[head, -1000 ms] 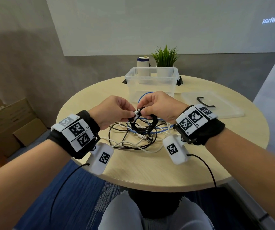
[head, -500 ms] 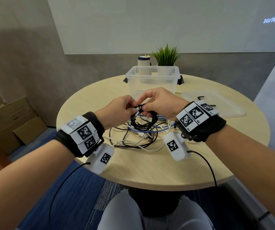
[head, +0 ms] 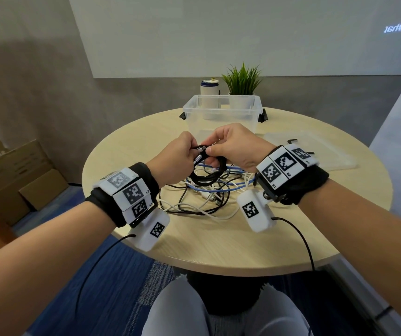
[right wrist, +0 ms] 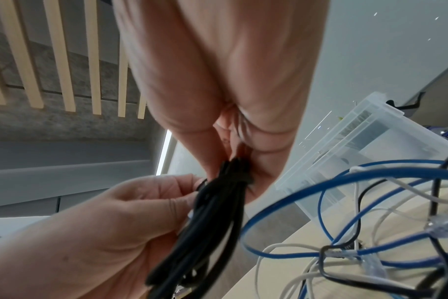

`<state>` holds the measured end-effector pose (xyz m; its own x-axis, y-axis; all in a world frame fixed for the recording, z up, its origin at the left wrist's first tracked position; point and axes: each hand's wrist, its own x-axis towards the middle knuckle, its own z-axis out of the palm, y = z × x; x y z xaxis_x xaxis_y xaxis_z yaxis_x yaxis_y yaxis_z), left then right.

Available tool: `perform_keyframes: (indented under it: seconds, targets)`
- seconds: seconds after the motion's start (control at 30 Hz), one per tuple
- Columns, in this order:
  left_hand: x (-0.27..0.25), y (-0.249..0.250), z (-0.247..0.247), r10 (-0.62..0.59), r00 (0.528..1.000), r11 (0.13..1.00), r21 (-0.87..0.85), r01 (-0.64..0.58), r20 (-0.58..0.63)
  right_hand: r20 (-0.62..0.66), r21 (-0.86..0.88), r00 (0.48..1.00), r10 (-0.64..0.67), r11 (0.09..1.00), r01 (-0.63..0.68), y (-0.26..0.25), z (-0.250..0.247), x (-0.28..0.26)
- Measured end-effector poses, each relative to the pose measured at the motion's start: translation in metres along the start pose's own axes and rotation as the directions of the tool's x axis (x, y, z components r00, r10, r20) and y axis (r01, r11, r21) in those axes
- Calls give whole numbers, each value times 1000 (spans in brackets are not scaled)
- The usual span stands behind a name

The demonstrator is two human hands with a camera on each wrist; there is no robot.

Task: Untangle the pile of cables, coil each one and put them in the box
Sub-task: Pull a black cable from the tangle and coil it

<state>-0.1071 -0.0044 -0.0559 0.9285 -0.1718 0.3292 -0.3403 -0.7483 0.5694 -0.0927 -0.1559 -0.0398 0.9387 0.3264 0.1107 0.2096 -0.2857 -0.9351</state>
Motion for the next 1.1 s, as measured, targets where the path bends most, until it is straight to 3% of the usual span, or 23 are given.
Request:
perform_keyframes:
  seconds: [0.27,0.5,0.87,1.0,1.1]
  targets:
    - [0,4,-2,-22,993,988,154,3,118,47,-133,999,-12,991,18,3,1,-1]
    - [1,2,-1,-37,990,987,162,15,135,54,-160,999,-3,987,11,5,1,-1]
    - [6,1,-2,-117,992,993,37,115,53,60,-178,998,-9,984,19,3,4,0]
    - [7,2,-2,-60,998,998,16,60,-1,-6,-83,1000,-11,997,10,0,-1,3]
    - [6,1,-1,-82,995,993,-90,77,-58,-12,28,1000,1,1000,-1,1,-5,3]
